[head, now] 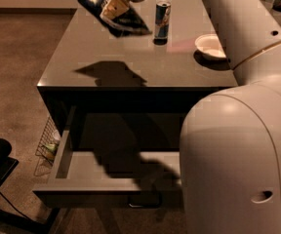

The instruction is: Pick blue chip bag from top drawer and place on counter

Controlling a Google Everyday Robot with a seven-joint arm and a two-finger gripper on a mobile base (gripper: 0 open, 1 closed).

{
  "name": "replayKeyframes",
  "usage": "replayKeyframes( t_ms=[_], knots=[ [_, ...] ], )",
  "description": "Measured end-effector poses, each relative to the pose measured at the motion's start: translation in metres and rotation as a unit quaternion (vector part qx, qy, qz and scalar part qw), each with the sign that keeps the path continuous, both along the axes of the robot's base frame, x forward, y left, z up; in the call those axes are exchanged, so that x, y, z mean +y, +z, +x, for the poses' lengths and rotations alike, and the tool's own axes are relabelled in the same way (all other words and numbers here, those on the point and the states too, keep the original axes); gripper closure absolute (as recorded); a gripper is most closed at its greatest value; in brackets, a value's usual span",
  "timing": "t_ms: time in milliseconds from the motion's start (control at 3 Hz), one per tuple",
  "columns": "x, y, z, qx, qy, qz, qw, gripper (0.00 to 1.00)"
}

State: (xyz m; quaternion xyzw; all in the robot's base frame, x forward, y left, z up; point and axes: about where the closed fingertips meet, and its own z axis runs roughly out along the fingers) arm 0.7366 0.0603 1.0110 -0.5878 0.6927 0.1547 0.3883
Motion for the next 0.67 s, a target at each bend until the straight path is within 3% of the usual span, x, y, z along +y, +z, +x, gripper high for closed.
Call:
replayKeyframes(
  t_ms=[333,667],
  knots=[
    [0.0028,-0.003,0.0007,0.002,0.002,0.0,1.0,0.01],
    [0.0035,-0.0037,0.0008,0.003,0.002,0.0,1.0,0.0]
  ],
)
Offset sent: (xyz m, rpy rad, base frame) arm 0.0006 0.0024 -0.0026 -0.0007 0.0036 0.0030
